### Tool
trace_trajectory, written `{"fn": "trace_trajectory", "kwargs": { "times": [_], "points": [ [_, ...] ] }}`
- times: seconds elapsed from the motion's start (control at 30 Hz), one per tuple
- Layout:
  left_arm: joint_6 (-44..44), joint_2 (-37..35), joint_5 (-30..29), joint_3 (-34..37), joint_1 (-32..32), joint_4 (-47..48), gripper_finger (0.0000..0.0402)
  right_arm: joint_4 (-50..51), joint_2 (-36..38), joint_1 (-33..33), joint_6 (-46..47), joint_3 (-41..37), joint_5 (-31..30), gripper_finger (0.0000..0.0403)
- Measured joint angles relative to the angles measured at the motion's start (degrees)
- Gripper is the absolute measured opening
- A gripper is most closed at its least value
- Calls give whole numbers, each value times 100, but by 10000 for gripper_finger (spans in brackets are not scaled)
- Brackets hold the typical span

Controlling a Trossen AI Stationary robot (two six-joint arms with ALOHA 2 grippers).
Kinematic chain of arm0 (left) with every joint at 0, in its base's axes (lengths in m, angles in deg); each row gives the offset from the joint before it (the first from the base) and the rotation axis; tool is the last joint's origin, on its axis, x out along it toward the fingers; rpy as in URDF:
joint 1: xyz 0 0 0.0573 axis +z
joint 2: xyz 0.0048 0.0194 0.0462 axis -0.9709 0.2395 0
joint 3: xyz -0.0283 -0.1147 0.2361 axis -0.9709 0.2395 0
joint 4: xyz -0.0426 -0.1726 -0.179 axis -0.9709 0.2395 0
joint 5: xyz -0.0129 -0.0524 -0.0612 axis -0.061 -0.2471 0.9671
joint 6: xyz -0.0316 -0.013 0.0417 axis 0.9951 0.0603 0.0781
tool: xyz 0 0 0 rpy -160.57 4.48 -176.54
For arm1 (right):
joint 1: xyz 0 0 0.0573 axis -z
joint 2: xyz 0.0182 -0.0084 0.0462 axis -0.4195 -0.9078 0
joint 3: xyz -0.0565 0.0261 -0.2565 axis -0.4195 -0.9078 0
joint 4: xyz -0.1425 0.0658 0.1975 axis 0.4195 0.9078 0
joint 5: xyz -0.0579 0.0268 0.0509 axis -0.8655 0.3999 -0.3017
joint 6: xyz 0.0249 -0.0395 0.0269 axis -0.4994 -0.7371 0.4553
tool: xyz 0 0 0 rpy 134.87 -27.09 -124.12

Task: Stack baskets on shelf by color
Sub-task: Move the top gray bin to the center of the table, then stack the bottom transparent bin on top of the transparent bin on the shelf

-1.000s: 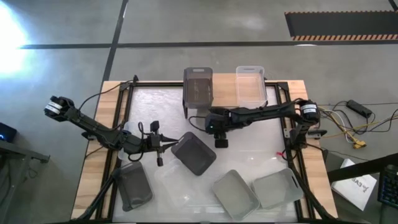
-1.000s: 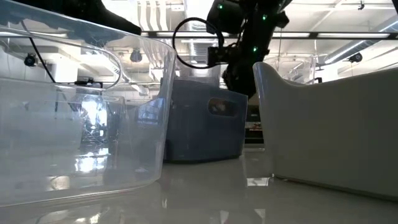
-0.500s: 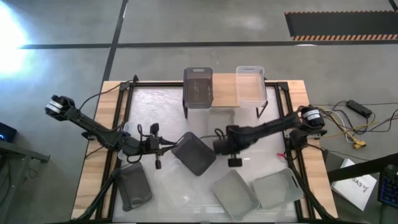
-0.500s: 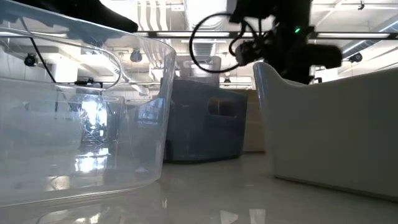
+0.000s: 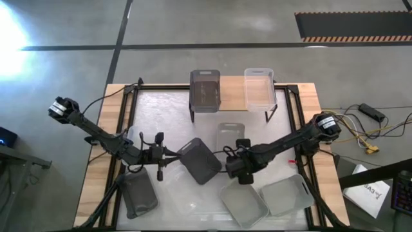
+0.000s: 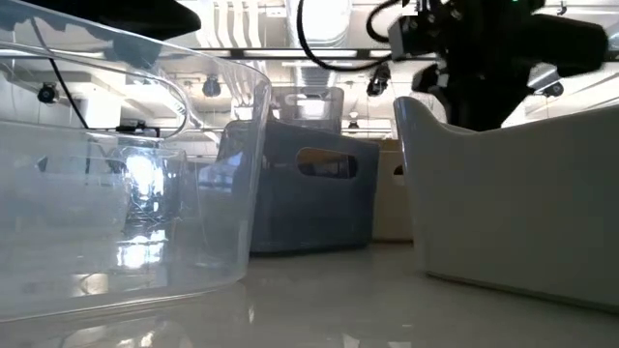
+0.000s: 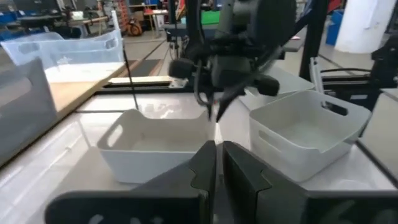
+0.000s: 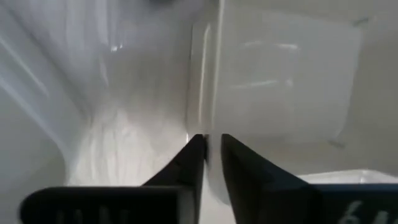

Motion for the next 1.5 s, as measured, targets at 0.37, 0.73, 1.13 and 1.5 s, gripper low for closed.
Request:
{"fn": "trace_trajectory", "kwargs": {
  "times": [0.37, 0.73, 1.13, 1.5],
  "points": [
    [544, 982, -440, -30, -841, -505, 12, 235, 418, -956, 775, 890, -104, 113],
    [554, 2405, -528, -539, -1414, -1687, 12, -2142, -304, -2929, 963, 839, -1503, 74],
    [664, 2118, -1856, -2173, -1835, 926, 12, -3400, -1572, -1710, -1068, 1975, -629, 133],
    [1670, 2140, -2135, -2080, -2183, 1187, 12, -1868, -3489, -1093, -2302, 4599, -219, 175]
  ]
}}
